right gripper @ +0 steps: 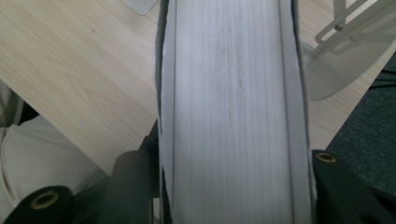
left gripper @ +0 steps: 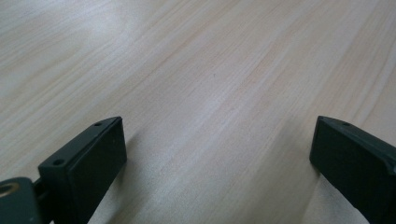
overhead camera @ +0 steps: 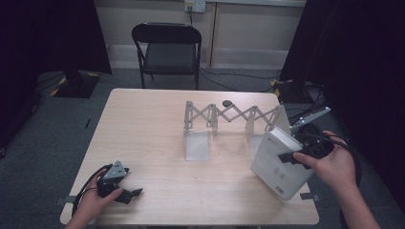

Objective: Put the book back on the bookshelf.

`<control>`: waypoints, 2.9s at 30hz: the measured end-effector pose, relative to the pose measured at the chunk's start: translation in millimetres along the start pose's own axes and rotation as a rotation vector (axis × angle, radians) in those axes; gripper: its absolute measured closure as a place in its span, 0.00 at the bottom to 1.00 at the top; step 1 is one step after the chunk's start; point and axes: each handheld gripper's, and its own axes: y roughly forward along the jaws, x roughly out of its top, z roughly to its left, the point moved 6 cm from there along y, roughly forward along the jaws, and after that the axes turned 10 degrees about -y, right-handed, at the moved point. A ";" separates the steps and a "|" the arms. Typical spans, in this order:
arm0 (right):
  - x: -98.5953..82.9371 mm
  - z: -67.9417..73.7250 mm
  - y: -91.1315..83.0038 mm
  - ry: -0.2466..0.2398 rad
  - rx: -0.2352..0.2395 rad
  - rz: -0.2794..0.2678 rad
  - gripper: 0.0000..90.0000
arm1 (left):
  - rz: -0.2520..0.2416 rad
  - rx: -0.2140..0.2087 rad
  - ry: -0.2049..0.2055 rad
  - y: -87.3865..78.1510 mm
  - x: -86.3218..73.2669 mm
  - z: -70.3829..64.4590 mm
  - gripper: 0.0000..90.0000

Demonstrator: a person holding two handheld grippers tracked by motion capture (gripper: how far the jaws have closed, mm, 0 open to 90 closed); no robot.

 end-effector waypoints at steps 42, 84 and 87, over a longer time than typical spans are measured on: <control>13.5 -29.0 10.7 0.184 -0.076 0.020 0.59 | 0.000 0.000 0.000 -0.1 0.0 0.0 0.04; 46.1 -56.2 25.2 0.267 -0.118 0.004 0.59 | 0.006 -0.004 0.001 -0.5 -0.1 0.0 0.04; 46.6 -58.6 26.2 0.285 -0.121 0.007 0.59 | 0.007 -0.004 0.001 -0.5 -0.1 0.0 0.04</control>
